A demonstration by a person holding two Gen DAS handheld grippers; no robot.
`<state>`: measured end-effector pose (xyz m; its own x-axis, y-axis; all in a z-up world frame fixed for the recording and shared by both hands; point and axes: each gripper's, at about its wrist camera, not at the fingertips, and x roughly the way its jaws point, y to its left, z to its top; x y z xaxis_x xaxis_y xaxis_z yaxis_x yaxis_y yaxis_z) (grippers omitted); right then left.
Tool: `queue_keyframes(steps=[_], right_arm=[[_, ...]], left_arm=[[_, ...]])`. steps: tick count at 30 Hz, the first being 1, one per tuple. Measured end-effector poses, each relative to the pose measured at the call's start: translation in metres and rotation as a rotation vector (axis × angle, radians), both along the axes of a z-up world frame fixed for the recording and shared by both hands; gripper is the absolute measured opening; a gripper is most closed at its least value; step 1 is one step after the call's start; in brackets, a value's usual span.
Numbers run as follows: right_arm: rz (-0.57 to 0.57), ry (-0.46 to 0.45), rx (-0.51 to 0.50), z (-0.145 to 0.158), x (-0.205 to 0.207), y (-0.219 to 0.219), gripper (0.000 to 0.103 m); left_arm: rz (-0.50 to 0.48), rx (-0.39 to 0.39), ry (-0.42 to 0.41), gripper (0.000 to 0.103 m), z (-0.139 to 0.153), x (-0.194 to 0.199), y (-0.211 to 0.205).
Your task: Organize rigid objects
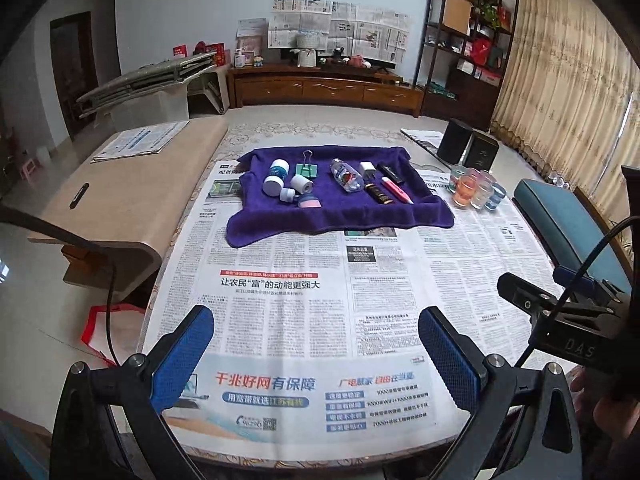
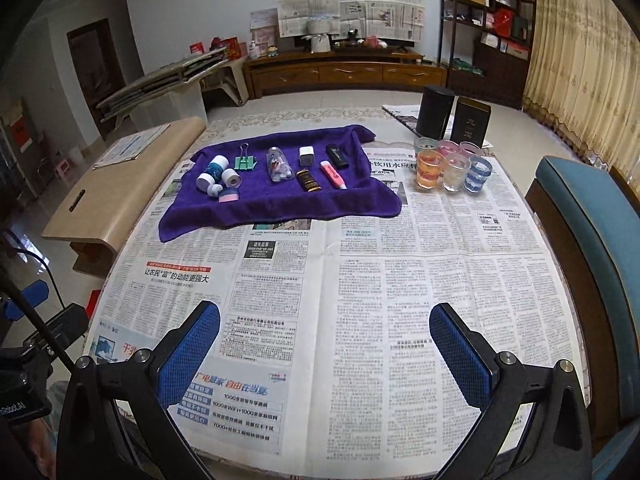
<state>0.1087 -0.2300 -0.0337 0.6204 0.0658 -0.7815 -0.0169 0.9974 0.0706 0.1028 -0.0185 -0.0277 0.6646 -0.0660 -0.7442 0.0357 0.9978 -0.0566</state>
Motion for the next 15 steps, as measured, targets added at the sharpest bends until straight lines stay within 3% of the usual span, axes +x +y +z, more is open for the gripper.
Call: queue_keyframes(steps=[15], right_arm=[[0.003,-0.032,0.005,0.022,-0.022,0.008,0.103]], left_arm=[[0.022,-0.003,0.016,0.103,0.014,-0.023,0.002]])
